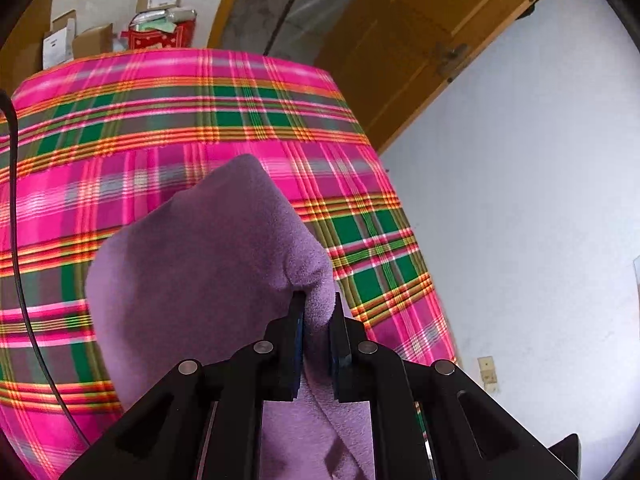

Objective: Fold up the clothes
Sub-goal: 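Lift the sleeve with the left tool while the right tool grips the garment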

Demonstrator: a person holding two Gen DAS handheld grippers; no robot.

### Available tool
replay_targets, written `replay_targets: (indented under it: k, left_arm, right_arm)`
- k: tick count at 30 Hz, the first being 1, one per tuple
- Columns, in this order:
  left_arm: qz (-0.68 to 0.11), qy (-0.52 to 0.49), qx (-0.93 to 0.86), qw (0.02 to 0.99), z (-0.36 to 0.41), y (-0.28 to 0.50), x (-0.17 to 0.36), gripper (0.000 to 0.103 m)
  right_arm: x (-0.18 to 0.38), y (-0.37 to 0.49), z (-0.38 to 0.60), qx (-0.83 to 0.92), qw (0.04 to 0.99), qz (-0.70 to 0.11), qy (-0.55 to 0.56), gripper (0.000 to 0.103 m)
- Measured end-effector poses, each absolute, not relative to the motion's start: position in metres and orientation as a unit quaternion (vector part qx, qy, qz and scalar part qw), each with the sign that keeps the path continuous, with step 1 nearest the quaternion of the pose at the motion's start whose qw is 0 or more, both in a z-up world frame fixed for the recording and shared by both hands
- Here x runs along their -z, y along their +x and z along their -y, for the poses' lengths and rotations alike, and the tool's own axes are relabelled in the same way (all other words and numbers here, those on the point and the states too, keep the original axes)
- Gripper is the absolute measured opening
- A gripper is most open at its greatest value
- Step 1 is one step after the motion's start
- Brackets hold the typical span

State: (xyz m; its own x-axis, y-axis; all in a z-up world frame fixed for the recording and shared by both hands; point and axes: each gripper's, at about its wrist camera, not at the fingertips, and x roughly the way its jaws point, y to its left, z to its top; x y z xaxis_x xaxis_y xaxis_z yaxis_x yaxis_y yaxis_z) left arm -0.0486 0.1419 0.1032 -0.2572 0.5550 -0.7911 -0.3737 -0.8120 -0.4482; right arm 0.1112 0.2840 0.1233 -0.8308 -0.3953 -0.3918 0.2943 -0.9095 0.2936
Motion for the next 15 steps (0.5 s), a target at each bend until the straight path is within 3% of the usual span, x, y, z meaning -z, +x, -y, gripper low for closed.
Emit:
replay_targets:
  k: [15]
  left_arm:
    - [0.056,-0.570,-0.766,0.290,-0.186,-0.064,-0.063,0.012]
  right_arm:
    - [-0.089,0.105,-0.317,0.946,0.142,0.127,0.262,0.015]
